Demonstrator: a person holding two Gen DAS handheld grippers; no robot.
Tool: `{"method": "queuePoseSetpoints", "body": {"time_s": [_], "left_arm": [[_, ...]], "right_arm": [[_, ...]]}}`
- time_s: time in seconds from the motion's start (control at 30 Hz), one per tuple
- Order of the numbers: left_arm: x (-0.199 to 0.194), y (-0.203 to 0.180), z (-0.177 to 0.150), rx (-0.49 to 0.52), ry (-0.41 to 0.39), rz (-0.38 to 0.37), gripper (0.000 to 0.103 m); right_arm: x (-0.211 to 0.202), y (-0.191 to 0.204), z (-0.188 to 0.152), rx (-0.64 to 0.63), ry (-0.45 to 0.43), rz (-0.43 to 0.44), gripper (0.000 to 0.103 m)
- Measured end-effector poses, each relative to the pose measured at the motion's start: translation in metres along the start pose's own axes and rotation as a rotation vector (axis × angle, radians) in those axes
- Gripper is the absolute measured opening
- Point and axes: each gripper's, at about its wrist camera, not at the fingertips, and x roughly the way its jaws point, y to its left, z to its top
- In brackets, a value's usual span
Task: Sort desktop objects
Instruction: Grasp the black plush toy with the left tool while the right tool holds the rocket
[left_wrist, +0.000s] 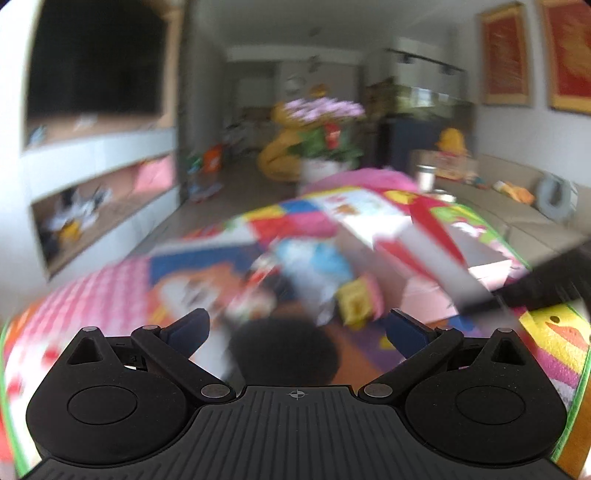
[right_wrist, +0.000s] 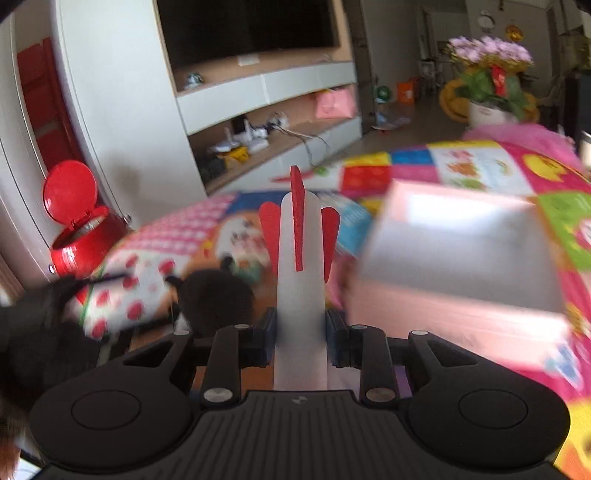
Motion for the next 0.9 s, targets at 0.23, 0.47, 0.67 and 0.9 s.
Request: {"method": "queuePoseSetpoints", "body": {"time_s": [0.23, 0.47, 0.67, 0.9], "left_arm": [[0.056, -0.024, 0.001, 0.149, 0.142, -0.120, 0.103], [0.001, -0.008, -0.045, 0.089, 0.198, -0.103, 0.103], [-0.023, 0.004, -0.078, 0.001, 0.268, -0.098, 0.103], [-0.054, 0.031, -0.066, -0.132, 0.140, 0.020, 0.103]], "right_arm": [[-0.014, -0.021, -0.068, 0.013, 0.120, -0.107, 0.028], [-0.025, -0.016, -0.063, 0.000, 0.001, -0.086, 0.062], [0.012, 0.019, -0.008, -0.021, -0.044, 0.094, 0.061], [0.120, 0.041, 0.063, 0.110, 0.069, 0.266, 0.056]]}}
